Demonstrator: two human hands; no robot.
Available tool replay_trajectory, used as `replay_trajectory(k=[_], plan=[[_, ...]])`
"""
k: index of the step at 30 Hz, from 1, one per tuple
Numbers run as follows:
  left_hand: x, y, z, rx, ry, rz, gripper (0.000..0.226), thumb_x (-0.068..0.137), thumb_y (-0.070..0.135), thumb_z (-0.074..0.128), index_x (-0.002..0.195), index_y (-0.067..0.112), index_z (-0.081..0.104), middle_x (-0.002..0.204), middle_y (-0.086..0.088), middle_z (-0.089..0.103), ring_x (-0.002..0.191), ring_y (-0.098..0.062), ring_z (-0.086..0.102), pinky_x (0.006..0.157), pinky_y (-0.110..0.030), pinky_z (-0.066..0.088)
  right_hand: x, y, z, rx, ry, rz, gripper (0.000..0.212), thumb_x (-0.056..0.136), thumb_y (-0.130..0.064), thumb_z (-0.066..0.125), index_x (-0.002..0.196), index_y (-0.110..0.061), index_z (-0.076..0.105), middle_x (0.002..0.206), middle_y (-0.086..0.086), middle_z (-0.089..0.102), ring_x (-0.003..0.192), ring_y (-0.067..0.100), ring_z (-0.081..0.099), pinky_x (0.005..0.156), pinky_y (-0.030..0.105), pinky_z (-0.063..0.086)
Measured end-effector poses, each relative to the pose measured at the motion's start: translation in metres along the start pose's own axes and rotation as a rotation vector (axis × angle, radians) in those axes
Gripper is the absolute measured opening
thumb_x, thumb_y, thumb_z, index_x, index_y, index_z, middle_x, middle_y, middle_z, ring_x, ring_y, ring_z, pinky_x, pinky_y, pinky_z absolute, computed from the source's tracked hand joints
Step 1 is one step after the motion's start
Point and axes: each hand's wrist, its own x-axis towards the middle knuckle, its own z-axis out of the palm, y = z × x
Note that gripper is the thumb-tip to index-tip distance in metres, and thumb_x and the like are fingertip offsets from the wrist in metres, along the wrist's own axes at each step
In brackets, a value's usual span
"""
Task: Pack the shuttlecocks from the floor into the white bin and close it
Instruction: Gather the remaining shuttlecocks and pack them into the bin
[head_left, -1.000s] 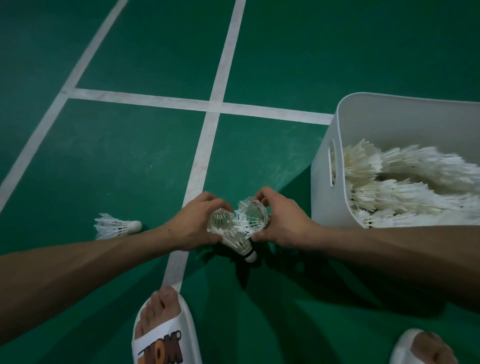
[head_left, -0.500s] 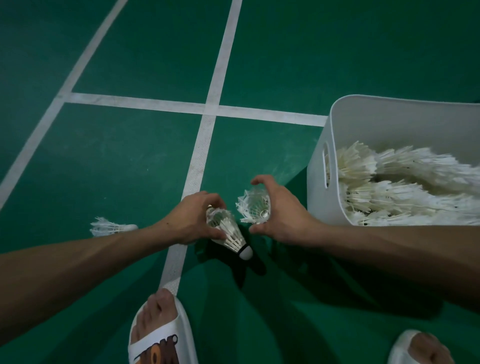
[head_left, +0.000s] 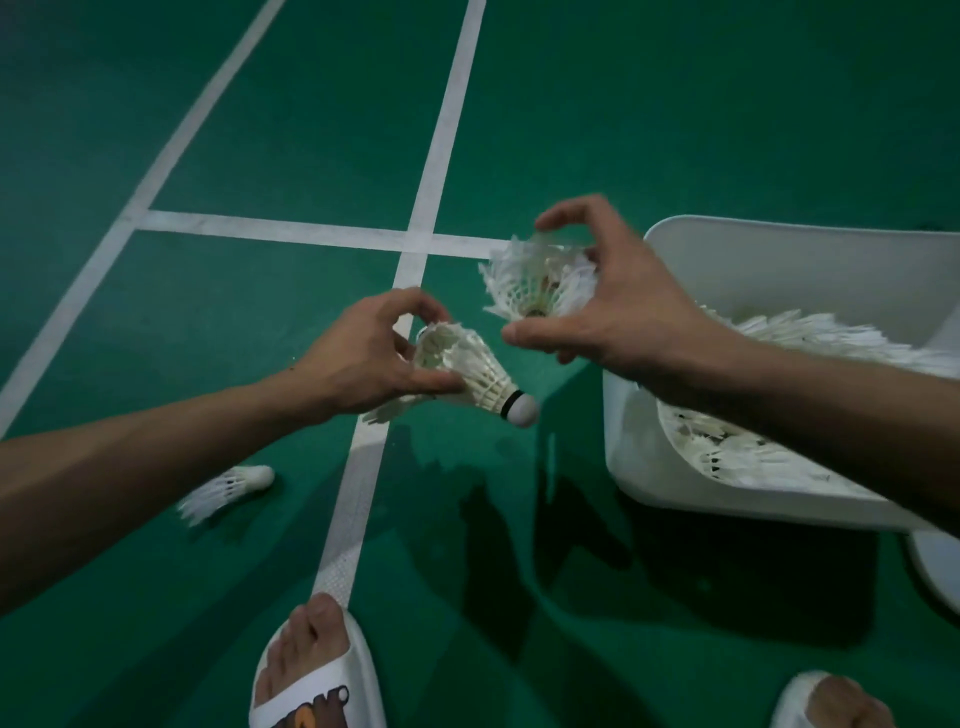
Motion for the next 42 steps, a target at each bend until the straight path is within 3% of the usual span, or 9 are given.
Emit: replay_trajectory(k=[6,12,15,17,21,26,31,36,42], plan=[[0.016,0.057,-0.010,-0.096,0.039,0.113,0.061,0.049,0.040,0.082,0.103,0.024,0.059,0.092,0.009,0.068,0.077,-0.013,0.069,0.063,-0.037,0.060,-0.007,-0.002,-0.045,0.008,0.149,-0.055,0.074,0.060,-0.020,0.089,0.117,-0.029,0.043,0.107,0.007,0.060,0.071,0.017,0.058,0.056,0.022,0.047],[0.031,0.104,-0.006,-0.124,0.064,0.199,0.061,0.052,0.038,0.080,0.107,0.022,0.058,0.103,0.013,0.063,0.073,-0.010,0.069,0.060,-0.028,0.058,-0.019,0.011,-0.084,0.021,0.265,-0.051,0.077,0.056,-0.025,0.090,0.116,-0.031,0.043,0.105,0.006,0.062,0.093,0.022,0.065,0.083,0.044,0.056],[0.040,0.123,-0.002,-0.133,0.071,0.234,0.061,0.052,0.037,0.081,0.106,0.020,0.059,0.103,0.010,0.064,0.073,-0.013,0.070,0.061,-0.032,0.059,-0.023,0.020,-0.108,0.100,0.338,-0.044,0.079,0.056,-0.021,0.089,0.120,-0.026,0.042,0.108,0.005,0.060,0.098,0.020,0.063,0.088,0.042,0.055],[0.046,0.136,-0.001,-0.126,0.086,0.263,0.062,0.051,0.039,0.081,0.106,0.022,0.059,0.109,0.010,0.063,0.074,-0.013,0.070,0.065,-0.035,0.060,-0.027,0.030,-0.123,0.074,0.405,-0.032,0.082,0.052,-0.031,0.089,0.120,-0.026,0.044,0.113,0.003,0.058,0.102,0.017,0.060,0.089,0.035,0.052],[0.057,0.160,0.010,-0.134,0.094,0.305,0.062,0.052,0.039,0.079,0.107,0.023,0.058,0.117,0.009,0.060,0.074,-0.010,0.070,0.065,-0.032,0.060,-0.036,0.066,-0.150,-0.019,0.456,0.076,0.075,0.060,-0.024,0.088,0.123,-0.021,0.047,0.114,-0.001,0.056,0.102,0.009,0.056,0.074,0.013,0.045],[0.066,0.180,0.029,-0.115,0.060,0.329,0.065,0.048,0.043,0.078,0.107,0.023,0.057,0.117,0.010,0.059,0.076,-0.008,0.070,0.065,-0.034,0.060,-0.046,0.118,-0.159,0.012,0.368,0.288,0.067,0.062,-0.011,0.087,0.119,-0.017,0.051,0.109,0.005,0.059,0.096,0.021,0.061,0.076,0.032,0.055],[0.071,0.186,0.045,-0.108,0.032,0.329,0.065,0.047,0.046,0.079,0.105,0.025,0.058,0.114,0.012,0.061,0.077,-0.012,0.070,0.067,-0.044,0.060,-0.035,0.133,-0.159,0.122,0.397,0.298,0.066,0.061,-0.011,0.088,0.115,-0.018,0.052,0.109,0.008,0.061,0.093,0.024,0.065,0.079,0.042,0.058],[0.077,0.187,0.050,-0.087,0.026,0.325,0.063,0.048,0.044,0.079,0.104,0.027,0.058,0.112,0.015,0.061,0.078,-0.009,0.069,0.066,-0.040,0.060,-0.025,0.124,-0.165,0.159,0.363,0.253,0.066,0.061,-0.010,0.088,0.115,-0.018,0.051,0.111,0.008,0.062,0.096,0.024,0.066,0.084,0.042,0.057],[0.081,0.180,0.047,-0.097,0.034,0.314,0.061,0.050,0.043,0.079,0.105,0.027,0.057,0.114,0.014,0.059,0.083,-0.014,0.069,0.069,-0.042,0.060,-0.020,0.130,-0.149,0.036,0.244,0.267,0.065,0.062,-0.018,0.088,0.114,-0.022,0.049,0.114,0.002,0.063,0.084,0.013,0.066,0.056,0.022,0.053]])
